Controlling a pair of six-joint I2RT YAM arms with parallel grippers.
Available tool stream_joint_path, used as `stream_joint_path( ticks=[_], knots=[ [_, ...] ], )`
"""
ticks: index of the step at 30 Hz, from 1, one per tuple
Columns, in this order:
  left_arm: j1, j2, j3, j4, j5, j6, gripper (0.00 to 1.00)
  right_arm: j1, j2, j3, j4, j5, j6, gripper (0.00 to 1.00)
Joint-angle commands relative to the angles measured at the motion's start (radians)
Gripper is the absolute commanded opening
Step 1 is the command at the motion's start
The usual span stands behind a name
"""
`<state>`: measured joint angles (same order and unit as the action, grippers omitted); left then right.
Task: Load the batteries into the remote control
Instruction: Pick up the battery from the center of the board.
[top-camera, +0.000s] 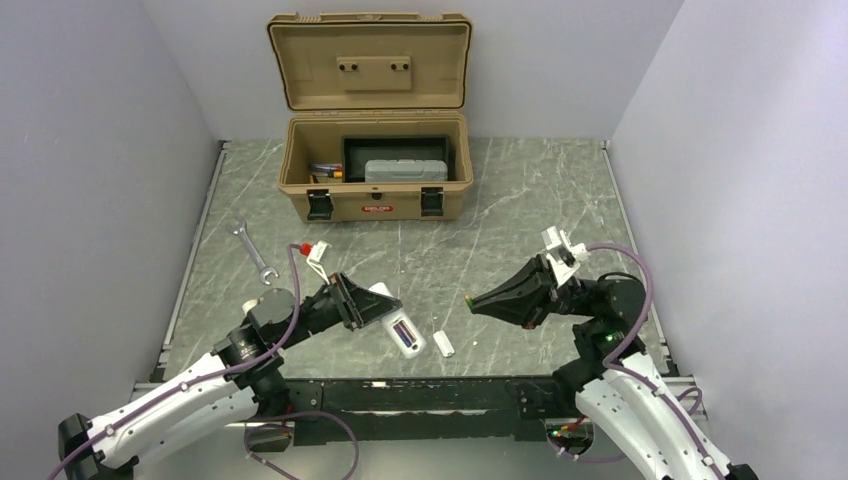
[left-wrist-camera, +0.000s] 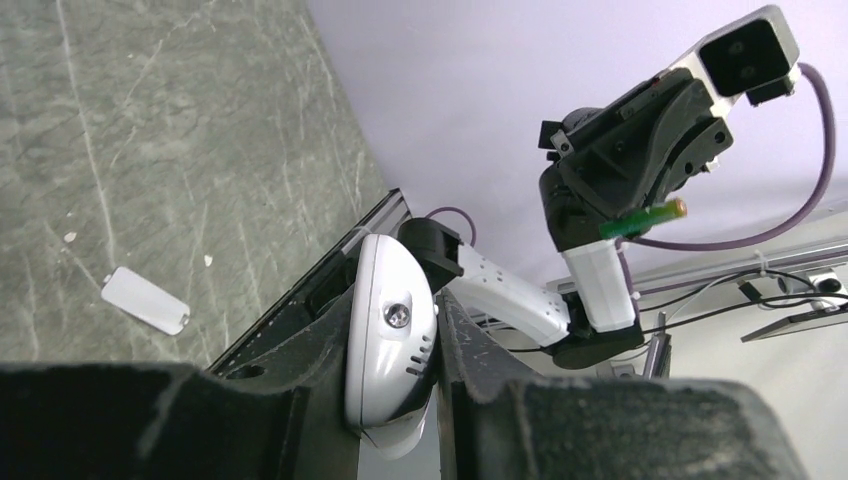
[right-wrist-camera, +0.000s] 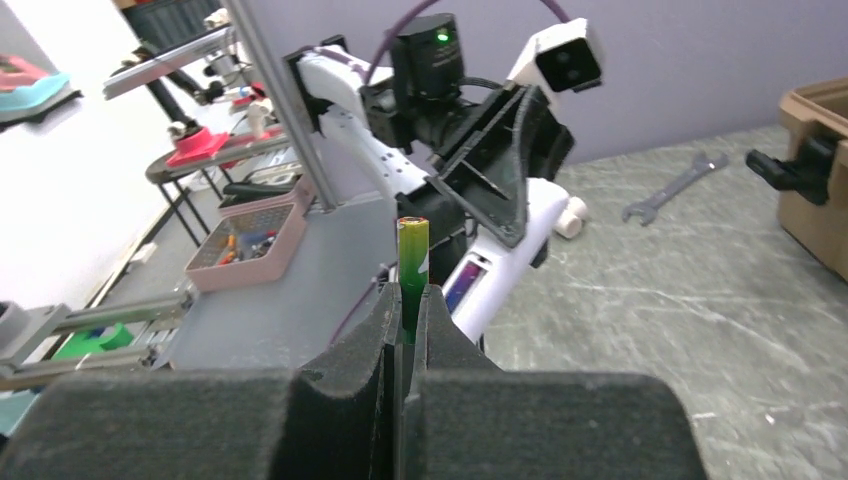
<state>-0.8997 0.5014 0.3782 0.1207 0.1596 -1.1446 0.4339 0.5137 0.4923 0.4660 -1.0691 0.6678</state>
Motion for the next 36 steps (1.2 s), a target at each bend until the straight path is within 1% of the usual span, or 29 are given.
stream_joint_path(
  ticks=[1,4,7,13,16,21,22,24,26,28,30,33,36],
  knots=[
    [0.004,0.019,0.056,0.090,0.016,0.009,0.00,0.011,-0.004,-0.004,0.314,-0.104,0.164,0.00],
    [0.003,0.025,0.061,0.109,0.022,0.012,0.00,0.017,0.007,-0.005,0.418,-0.126,0.226,0.00],
    [0.004,0.028,0.064,0.127,0.030,0.017,0.00,0.021,0.019,-0.020,0.575,-0.139,0.287,0.00],
    [0.004,0.036,0.070,0.196,0.056,0.035,0.00,0.026,0.051,-0.031,0.736,-0.154,0.349,0.00],
    [0.003,0.046,0.086,0.213,0.074,0.048,0.00,0.029,0.071,-0.024,0.769,-0.165,0.365,0.00],
    [0.003,0.055,0.103,0.224,0.089,0.059,0.00,0.030,0.087,-0.011,0.770,-0.162,0.364,0.00],
    [0.003,0.056,0.102,0.225,0.089,0.057,0.00,0.030,0.086,-0.007,0.753,-0.153,0.354,0.00],
    [0.003,0.055,0.099,0.229,0.088,0.055,0.00,0.031,0.075,0.004,0.660,-0.118,0.303,0.00],
    [0.003,0.053,0.095,0.231,0.085,0.051,0.00,0.032,0.048,0.032,0.422,-0.036,0.208,0.00],
    [0.003,0.052,0.091,0.229,0.084,0.048,0.00,0.032,0.012,0.081,0.182,0.082,0.104,0.00],
    [0.004,0.049,0.095,0.220,0.084,0.050,0.00,0.032,-0.020,0.129,-0.014,0.203,0.029,0.00],
    [0.003,0.046,0.094,0.211,0.080,0.050,0.00,0.031,-0.042,0.181,-0.168,0.313,-0.013,0.00],
    [0.003,0.051,0.096,0.211,0.080,0.048,0.00,0.032,-0.045,0.216,-0.253,0.392,0.016,0.00]
  ],
)
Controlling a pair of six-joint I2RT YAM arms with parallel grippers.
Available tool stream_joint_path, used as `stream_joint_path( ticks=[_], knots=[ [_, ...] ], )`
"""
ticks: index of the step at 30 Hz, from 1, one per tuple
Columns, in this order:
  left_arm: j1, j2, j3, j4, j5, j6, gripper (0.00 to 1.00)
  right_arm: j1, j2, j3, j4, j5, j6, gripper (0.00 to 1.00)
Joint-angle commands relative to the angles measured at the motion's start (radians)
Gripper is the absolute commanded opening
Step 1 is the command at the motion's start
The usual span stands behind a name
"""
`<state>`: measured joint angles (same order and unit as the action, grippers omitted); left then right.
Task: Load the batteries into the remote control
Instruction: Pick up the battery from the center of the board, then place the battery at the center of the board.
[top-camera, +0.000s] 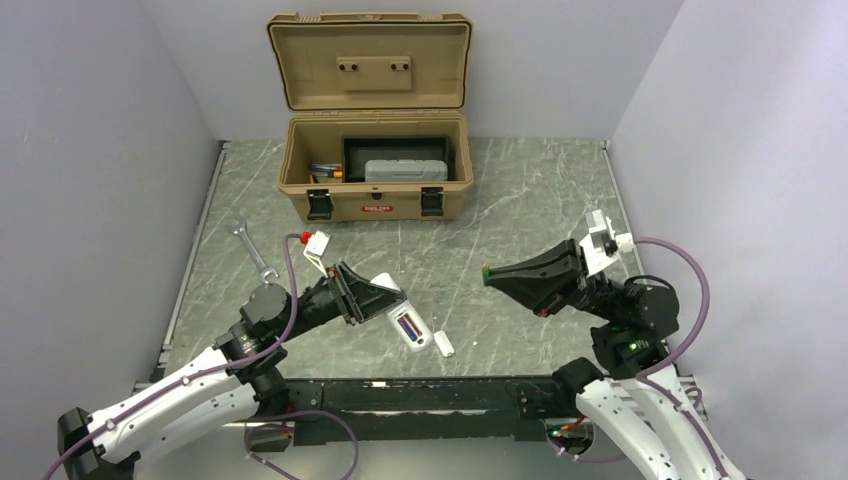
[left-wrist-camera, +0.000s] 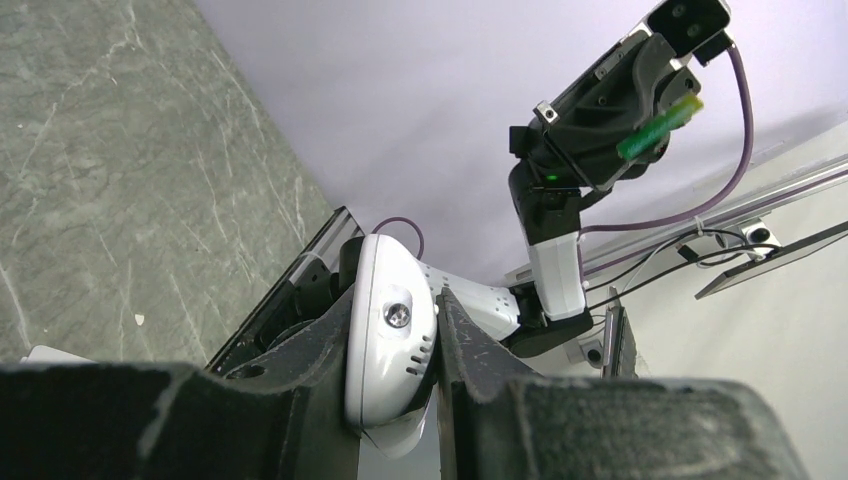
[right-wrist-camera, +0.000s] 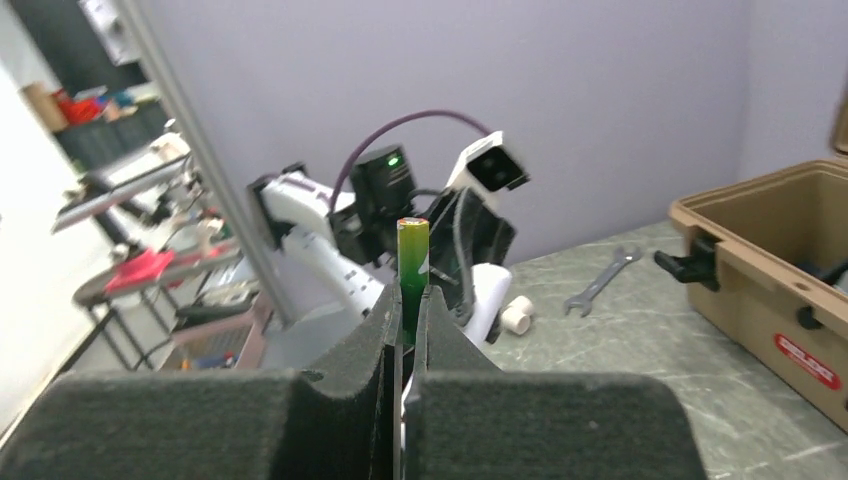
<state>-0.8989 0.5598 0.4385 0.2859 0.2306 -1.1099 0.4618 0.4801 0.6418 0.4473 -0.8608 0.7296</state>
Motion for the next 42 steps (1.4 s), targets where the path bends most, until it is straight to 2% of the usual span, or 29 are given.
stream_joint_path(
  ticks=[1,7,10,22,33,42],
  knots=[
    [0.003,-0.003,0.038,0.045,0.011,0.013,0.00,0.004,-0.007,0.087,-0.287,0.232,-0.021,0.00],
    [0.002,0.018,0.048,0.050,0.017,0.009,0.00,0.004,0.080,0.204,-0.602,0.400,0.062,0.00],
    [0.002,0.021,0.051,0.049,0.016,0.009,0.00,0.003,0.126,0.248,-0.691,0.428,0.104,0.00],
    [0.003,-0.007,0.044,0.016,-0.006,0.009,0.00,0.004,0.138,0.217,-0.680,0.424,0.271,0.00],
    [0.003,0.010,0.059,0.021,-0.003,0.006,0.00,0.005,0.176,0.263,-0.797,0.372,0.383,0.00],
    [0.003,-0.002,0.060,0.009,-0.008,0.004,0.00,0.005,0.165,0.282,-0.834,0.386,0.378,0.00]
  ],
)
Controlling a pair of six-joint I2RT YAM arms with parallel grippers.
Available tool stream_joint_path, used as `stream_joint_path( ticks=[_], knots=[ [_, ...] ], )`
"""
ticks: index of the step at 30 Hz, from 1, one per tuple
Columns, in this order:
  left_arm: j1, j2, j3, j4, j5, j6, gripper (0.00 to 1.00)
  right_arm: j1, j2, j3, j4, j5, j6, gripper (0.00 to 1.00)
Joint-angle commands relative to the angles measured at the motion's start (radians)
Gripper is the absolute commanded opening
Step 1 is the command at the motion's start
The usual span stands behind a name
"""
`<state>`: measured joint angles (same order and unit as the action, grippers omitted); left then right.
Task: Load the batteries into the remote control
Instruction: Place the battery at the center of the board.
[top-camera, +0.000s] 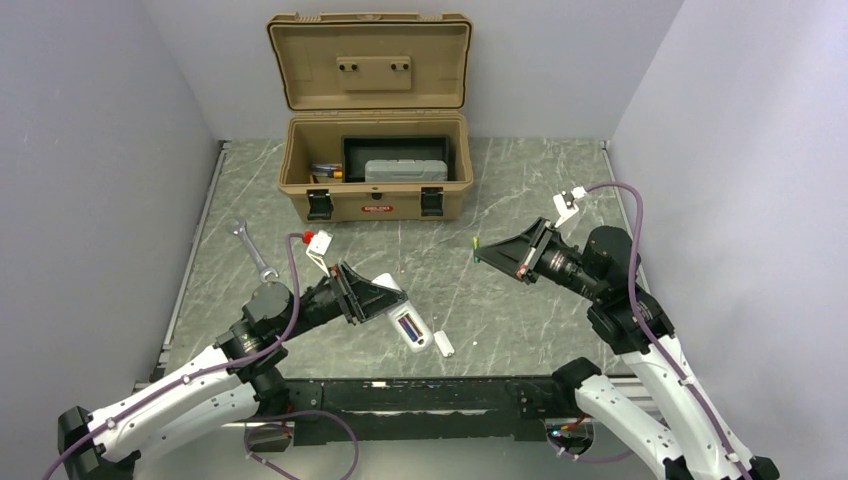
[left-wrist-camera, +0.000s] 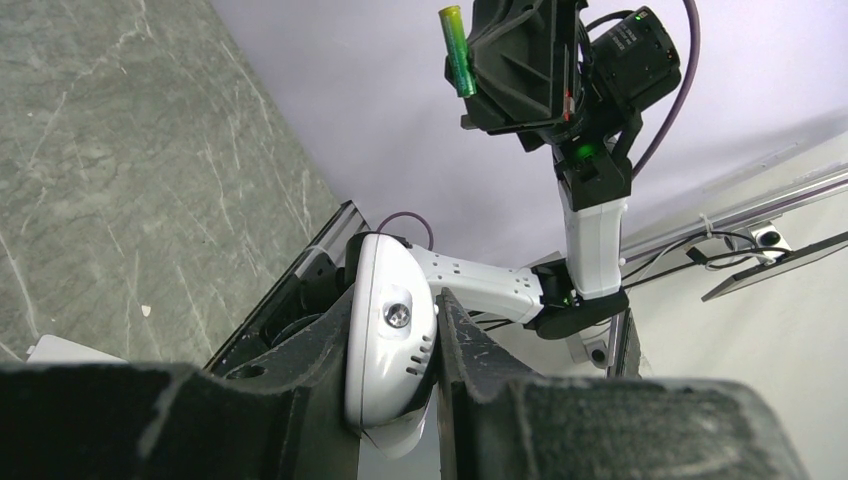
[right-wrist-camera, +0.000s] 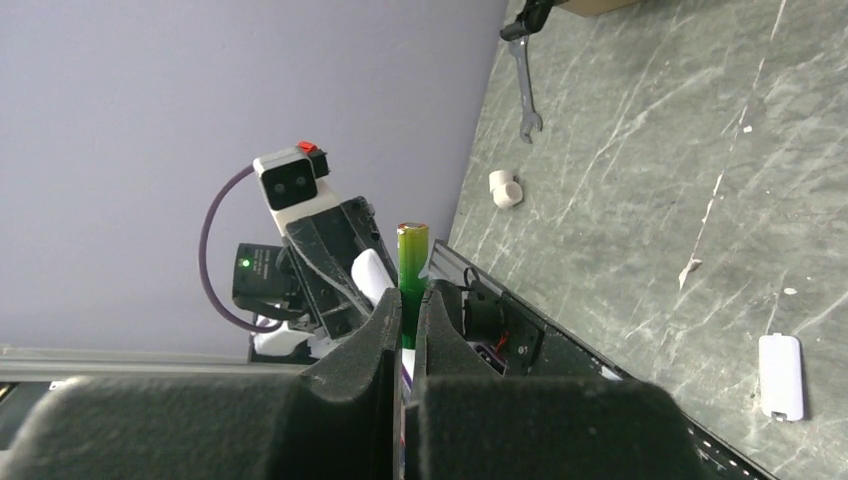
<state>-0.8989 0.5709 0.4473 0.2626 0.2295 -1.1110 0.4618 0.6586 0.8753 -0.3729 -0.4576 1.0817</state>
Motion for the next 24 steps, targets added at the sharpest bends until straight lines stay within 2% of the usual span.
stream_joint_path(
  ticks=[1,6,15,19,24],
  knots=[
    [0.002,-0.014,0.051,0.032,-0.007,0.006,0.00,0.004,-0.015,0.040,-0.013,-0.019,0.023,0.00],
    [0.003,-0.021,0.043,0.097,0.025,0.028,0.00,0.005,-0.006,-0.009,-0.016,-0.020,-0.033,0.00],
    [0.002,-0.062,0.035,0.162,0.092,0.140,0.00,0.006,-0.030,-0.103,-0.030,0.037,-0.437,0.00],
    [0.003,-0.086,0.019,0.204,0.120,0.181,0.00,0.004,-0.073,-0.159,0.035,0.003,-0.493,0.00],
    [0.002,-0.087,0.054,0.179,0.159,0.236,0.00,0.005,-0.092,-0.188,0.072,-0.034,-0.517,0.00]
  ],
)
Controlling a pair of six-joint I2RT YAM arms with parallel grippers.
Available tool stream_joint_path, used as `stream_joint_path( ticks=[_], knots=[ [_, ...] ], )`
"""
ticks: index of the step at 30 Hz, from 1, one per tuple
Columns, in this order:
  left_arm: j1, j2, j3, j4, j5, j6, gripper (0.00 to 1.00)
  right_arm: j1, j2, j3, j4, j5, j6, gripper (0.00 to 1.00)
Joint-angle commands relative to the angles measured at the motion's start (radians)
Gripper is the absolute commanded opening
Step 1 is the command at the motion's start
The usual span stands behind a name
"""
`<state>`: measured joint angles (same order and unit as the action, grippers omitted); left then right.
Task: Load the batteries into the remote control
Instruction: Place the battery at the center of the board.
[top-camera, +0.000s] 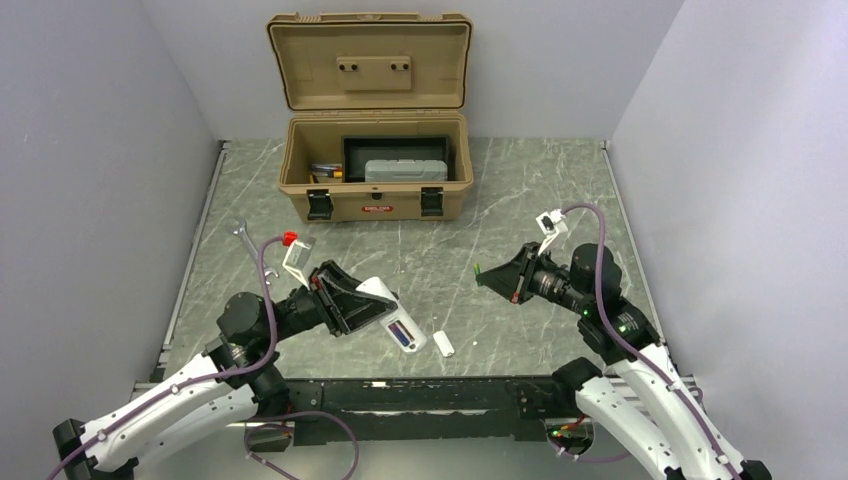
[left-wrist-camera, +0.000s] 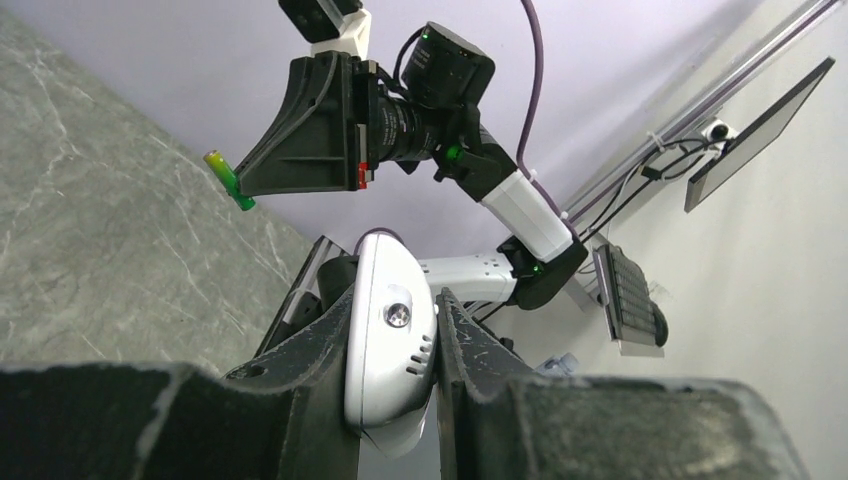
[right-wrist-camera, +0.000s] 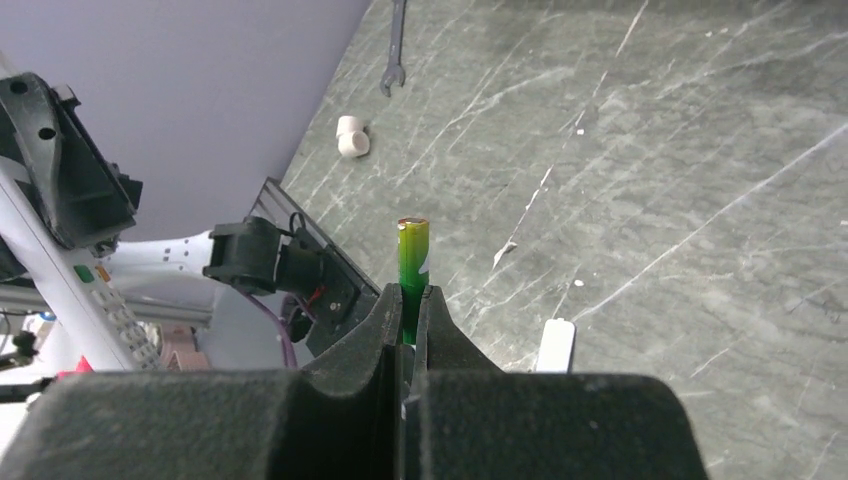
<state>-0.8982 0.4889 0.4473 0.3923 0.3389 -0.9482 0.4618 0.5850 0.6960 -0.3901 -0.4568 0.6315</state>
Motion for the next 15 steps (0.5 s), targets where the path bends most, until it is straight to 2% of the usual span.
stream_joint_path(
  ticks=[1,7,15],
  knots=[
    [0.002,-0.006,0.062,0.031,0.054,0.086,0.00,0.006,-0.017,-0.011,0.089,-0.037,-0.071,0.00],
    [0.001,-0.006,0.123,-0.075,0.071,0.170,0.00,0.006,-0.004,-0.024,0.092,-0.068,-0.116,0.00],
    [0.002,-0.007,0.247,-0.336,0.045,0.311,0.00,0.006,0.002,-0.087,0.132,-0.118,-0.172,0.00]
  ],
)
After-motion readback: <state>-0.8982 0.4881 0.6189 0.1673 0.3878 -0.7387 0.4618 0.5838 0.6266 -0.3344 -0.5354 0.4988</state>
